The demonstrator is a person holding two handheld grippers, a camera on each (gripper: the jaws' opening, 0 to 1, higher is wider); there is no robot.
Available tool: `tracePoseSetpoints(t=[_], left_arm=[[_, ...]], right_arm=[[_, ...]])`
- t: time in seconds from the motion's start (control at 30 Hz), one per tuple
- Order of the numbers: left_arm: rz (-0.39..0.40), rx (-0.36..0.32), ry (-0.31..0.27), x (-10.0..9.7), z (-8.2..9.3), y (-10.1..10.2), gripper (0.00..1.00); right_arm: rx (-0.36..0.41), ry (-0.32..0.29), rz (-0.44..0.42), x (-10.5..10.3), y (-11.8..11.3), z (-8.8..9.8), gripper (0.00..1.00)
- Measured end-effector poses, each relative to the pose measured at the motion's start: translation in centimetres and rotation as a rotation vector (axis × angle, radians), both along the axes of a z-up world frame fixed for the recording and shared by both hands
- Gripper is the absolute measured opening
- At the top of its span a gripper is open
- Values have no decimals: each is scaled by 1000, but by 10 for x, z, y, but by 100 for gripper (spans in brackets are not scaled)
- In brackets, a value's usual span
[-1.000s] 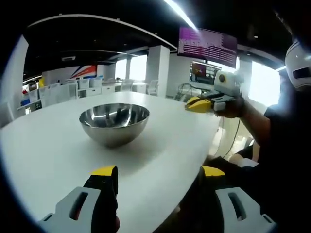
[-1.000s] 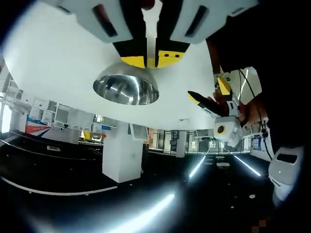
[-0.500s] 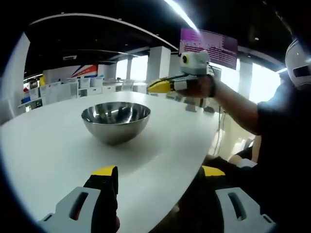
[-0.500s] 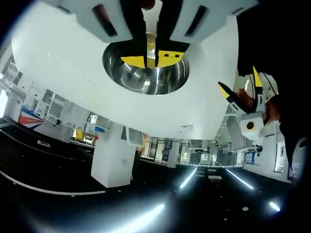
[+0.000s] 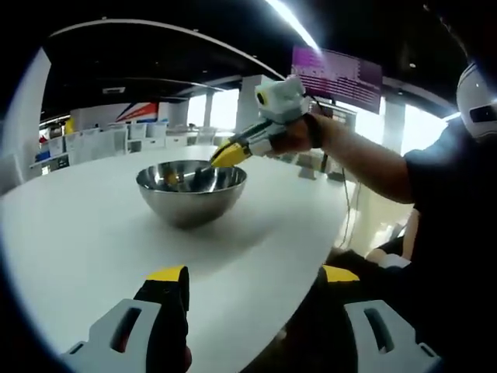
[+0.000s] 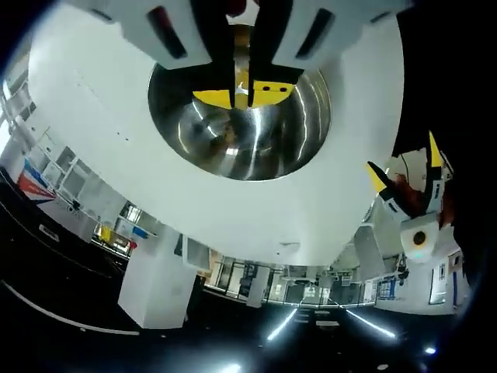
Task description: Pick up the QQ candy scattered on the table and place it into the stainless steel bowl on the table
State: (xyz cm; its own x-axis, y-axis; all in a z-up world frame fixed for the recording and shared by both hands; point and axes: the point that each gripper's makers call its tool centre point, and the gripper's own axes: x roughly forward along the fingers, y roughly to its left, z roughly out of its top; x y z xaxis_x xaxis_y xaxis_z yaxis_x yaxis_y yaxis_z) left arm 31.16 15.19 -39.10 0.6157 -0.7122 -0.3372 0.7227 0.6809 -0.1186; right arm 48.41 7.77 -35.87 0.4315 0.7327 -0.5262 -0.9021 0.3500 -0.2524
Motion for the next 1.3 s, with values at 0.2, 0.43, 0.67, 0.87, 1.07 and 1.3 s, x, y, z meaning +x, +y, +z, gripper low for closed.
tracePoseSetpoints(t=[0.2,0.43,0.67,0.87,1.07,1.3], left_arm=[[-7,1,0,-1,0,-2,67],[-11,4,-6,0,3,-5,67],[-20,7,-9,-3,4,-8,67],[-19,9,-12,-4,6,-8,67],[-17,8,-15,-4,7,-7,67],[-17,4,-14,-4,5,-8,67]], right_arm=[[-21,9,-1,-3,0,-6,9],[-21,33,29,-18,1,-6,30],[-11,20,23,-10,-1,-3,30],[8,0,12,-14,-3,6,28],[46,-28,13,-33,-12,26,27],[164,-60,-28,-48,-40,53,26]])
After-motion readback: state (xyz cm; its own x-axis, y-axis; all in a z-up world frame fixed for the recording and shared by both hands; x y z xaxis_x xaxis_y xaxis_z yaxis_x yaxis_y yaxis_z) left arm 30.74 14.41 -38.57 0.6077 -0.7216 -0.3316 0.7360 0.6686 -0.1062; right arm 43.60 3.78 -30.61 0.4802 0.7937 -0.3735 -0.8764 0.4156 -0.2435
